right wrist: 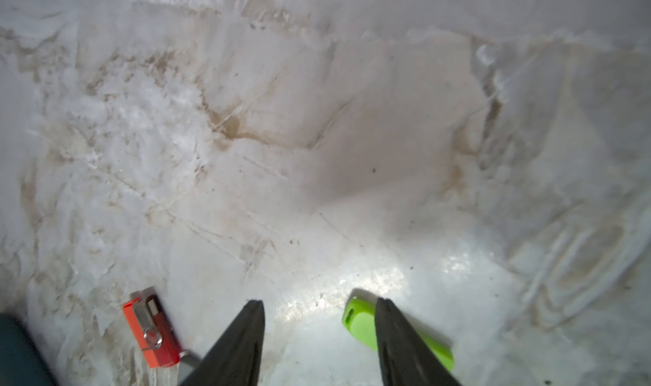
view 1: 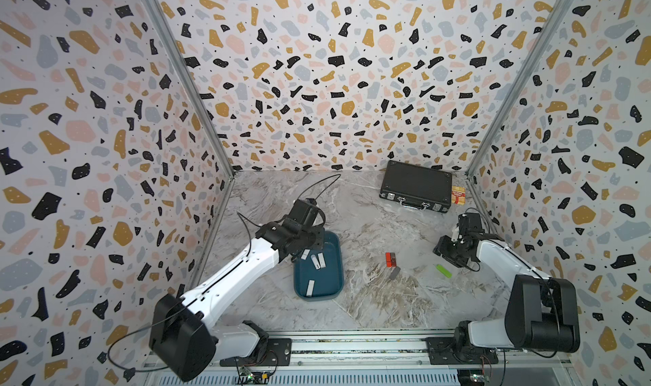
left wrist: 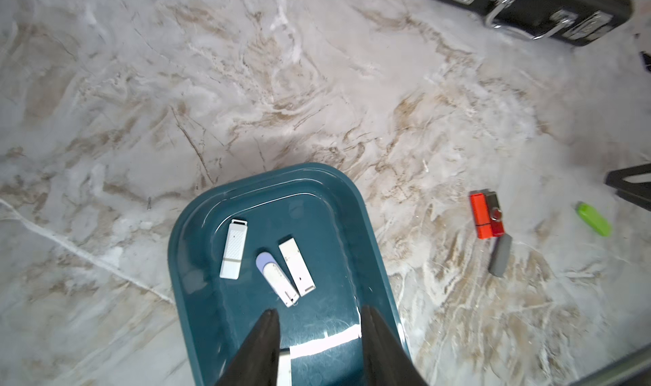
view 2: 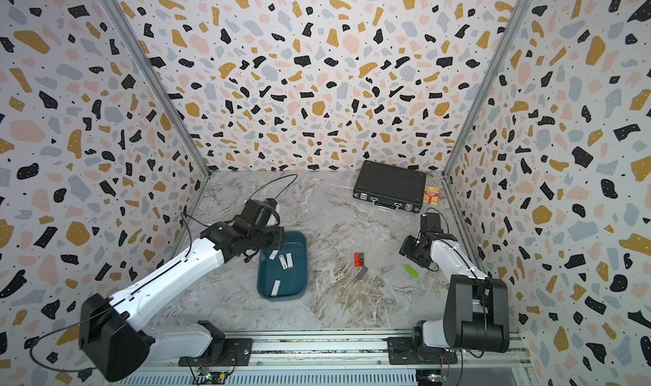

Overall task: Put the usb flash drive into the storage box
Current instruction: Place the USB flash in the storage box.

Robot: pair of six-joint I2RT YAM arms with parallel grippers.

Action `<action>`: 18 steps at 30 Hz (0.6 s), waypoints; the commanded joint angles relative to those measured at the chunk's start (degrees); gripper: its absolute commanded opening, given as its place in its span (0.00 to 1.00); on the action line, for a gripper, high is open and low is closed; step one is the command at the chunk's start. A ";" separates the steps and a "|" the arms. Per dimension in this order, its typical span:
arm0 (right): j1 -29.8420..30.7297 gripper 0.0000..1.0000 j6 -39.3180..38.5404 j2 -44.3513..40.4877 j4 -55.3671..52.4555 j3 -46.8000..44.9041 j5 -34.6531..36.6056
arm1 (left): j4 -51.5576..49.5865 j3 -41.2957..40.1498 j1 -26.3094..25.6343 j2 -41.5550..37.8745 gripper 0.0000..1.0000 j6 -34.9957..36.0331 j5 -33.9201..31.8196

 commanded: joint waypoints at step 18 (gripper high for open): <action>1.04 0.59 -2.25 5.67 -7.37 -0.54 -3.34 | -8.34 -10.62 0.15 -20.50 0.51 3.09 3.55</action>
